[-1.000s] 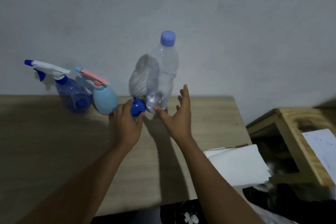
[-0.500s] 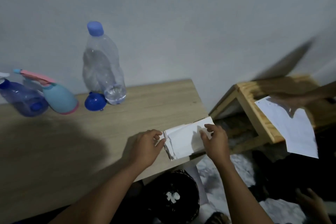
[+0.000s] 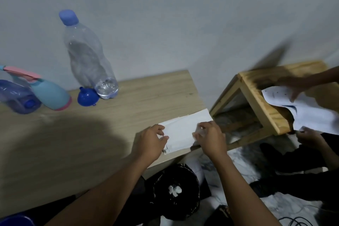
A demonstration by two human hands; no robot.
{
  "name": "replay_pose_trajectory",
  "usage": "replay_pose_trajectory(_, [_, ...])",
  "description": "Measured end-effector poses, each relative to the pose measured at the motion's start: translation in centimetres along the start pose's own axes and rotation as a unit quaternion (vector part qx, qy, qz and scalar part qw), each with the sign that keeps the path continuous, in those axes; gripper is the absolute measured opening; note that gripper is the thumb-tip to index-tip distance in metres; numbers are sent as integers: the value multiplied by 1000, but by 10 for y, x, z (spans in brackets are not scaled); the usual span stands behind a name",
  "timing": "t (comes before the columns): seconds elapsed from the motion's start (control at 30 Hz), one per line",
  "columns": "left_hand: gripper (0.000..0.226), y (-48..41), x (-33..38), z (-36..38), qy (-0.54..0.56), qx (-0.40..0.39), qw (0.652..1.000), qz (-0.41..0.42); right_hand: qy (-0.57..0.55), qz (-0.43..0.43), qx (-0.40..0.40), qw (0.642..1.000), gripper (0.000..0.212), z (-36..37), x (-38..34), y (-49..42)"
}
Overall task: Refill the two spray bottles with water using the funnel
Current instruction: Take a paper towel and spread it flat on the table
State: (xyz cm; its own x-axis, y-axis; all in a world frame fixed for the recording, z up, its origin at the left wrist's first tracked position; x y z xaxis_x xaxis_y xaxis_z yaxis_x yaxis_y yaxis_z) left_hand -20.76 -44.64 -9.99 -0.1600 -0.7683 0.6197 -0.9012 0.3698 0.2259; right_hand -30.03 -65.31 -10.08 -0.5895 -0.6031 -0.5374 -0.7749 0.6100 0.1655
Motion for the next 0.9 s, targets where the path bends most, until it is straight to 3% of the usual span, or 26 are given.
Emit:
replay_pose_trajectory(0.1, [28,1,2,1,50,33,998,-10,-2,3,-6,1000,26,-1,0,2])
replay_pose_trajectory(0.23, [18,1,13,1,131,20,991,-23,5,6,-6,1000,32,-3,0,3])
replay_pose_trajectory(0.4, [10,-1,19,0,199,36,978,-46,-54,37,85,994,44,-14,8,0])
replay_pose_trajectory(0.5, [12,0,20,-2,224,38,973,-41,-25,84,76,993,49,-20,18,-9])
replay_pose_trajectory(0.6, [16,0,16,0,263,33,963,-46,2,118,49,992,41,-22,23,-16])
replay_pose_trajectory(0.77, [28,-1,14,0,292,16,955,-51,-32,123,63,990,10,-24,20,-15])
replay_pose_trajectory(0.9, [31,0,16,-4,265,7,963,-50,-74,136,67,986,15,-26,25,-14])
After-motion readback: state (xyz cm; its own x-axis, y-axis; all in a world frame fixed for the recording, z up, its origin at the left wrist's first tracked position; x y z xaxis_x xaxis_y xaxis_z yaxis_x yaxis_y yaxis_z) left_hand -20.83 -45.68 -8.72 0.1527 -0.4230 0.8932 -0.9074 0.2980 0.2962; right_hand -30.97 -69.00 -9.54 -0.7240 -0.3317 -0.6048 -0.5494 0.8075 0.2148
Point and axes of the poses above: each hand's wrist, its own y-axis away from the middle knuckle, its own z-axis out of the palm, x = y × z, the point moved 3 cm from there along -y, towards the middle knuckle, and after that the axes turned 4 degrees about -y, right-handed, at the moved point
